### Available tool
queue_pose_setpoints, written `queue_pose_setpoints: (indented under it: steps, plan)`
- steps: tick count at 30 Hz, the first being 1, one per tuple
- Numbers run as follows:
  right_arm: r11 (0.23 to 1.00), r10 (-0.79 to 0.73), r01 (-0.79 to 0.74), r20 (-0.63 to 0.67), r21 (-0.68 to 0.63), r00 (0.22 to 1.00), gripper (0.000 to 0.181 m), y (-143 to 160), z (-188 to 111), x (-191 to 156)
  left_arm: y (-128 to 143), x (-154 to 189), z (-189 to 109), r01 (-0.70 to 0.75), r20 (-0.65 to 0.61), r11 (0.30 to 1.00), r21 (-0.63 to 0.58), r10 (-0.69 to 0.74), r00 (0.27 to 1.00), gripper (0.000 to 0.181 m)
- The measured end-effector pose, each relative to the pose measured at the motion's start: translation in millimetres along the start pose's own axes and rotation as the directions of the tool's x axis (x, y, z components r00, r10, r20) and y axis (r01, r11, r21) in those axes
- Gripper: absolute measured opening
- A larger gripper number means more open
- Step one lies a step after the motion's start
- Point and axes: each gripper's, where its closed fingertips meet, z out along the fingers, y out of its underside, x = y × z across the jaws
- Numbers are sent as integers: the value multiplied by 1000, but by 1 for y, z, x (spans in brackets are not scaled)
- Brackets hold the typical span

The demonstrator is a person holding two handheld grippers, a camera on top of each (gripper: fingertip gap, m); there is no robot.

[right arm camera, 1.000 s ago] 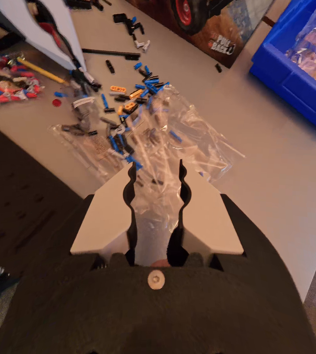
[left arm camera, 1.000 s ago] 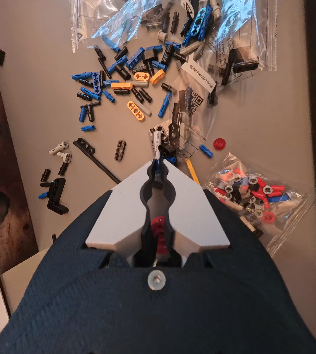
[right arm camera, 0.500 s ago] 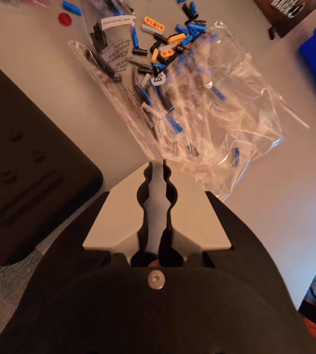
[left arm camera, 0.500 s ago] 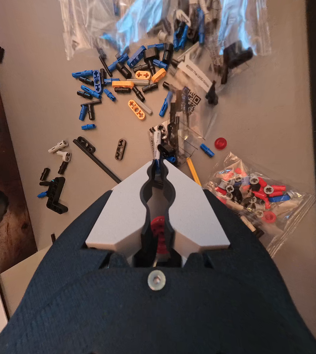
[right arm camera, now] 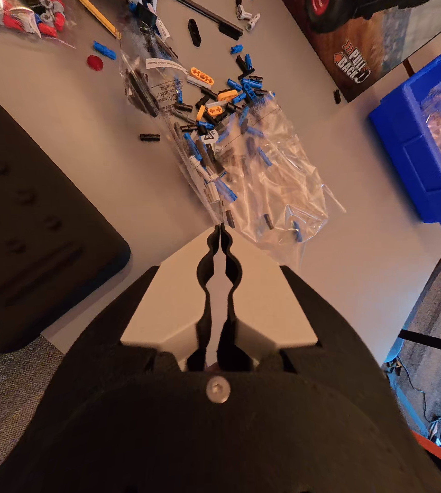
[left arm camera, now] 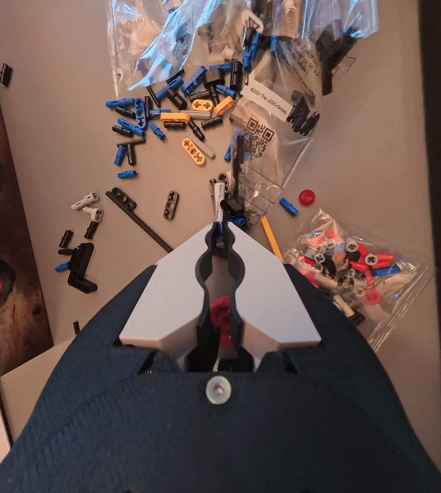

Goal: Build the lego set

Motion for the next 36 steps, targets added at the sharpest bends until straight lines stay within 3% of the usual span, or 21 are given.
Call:
queue_pose_setpoints:
  steps: [36]
  plan:
    - [997,-68,69,53,-18,996,0,-4,6,-12,10,-6,-10,30,-13,999,-12,-30,999,10]
